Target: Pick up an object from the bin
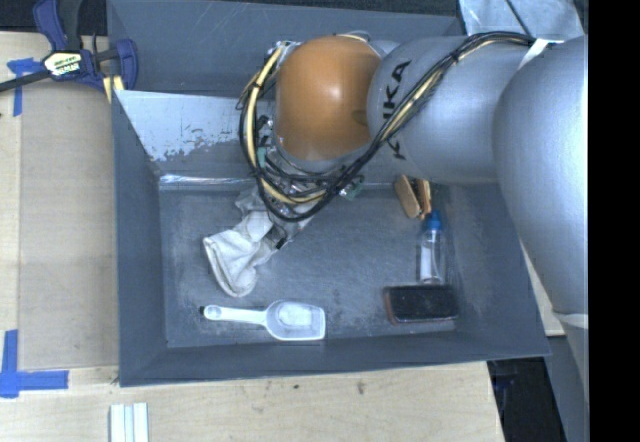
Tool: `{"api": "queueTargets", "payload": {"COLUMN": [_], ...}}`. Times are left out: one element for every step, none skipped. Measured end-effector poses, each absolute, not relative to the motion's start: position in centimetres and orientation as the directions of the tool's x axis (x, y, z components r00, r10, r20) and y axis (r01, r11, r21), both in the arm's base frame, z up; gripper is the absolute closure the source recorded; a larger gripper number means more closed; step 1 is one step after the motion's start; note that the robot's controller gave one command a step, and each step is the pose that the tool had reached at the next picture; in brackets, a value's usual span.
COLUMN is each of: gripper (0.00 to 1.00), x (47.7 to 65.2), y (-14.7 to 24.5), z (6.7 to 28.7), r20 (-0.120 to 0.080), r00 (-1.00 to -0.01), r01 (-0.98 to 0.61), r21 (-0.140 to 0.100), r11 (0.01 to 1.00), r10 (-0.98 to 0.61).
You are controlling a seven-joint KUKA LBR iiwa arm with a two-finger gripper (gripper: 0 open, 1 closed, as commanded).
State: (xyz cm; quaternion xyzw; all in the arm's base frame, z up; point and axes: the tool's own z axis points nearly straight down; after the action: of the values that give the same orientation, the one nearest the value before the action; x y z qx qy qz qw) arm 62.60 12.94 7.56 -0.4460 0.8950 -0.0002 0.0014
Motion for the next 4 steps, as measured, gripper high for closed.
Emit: {"api": "queueTargets", "payload": {"gripper": [1.00, 1.00, 1.00, 1.00], "x": [62.6, 62.5, 62.4, 62.5], "y": [12.9, 12.9, 12.9, 12.9], "z": [8.1, 8.8, 10.7, 13.1], "r20": [-0.003, -0.001, 0.004, 0.000], "r00": [-0.603, -0.604, -0.604, -0.604], "r01": [-0.798, -0.797, -0.797, -0.797], "r21": [-0.002, 0.001, 0.005, 0.001], "r11": [0.603, 0.604, 0.604, 0.604], "r10": [-0.798, -0.797, -0.797, -0.797]}}
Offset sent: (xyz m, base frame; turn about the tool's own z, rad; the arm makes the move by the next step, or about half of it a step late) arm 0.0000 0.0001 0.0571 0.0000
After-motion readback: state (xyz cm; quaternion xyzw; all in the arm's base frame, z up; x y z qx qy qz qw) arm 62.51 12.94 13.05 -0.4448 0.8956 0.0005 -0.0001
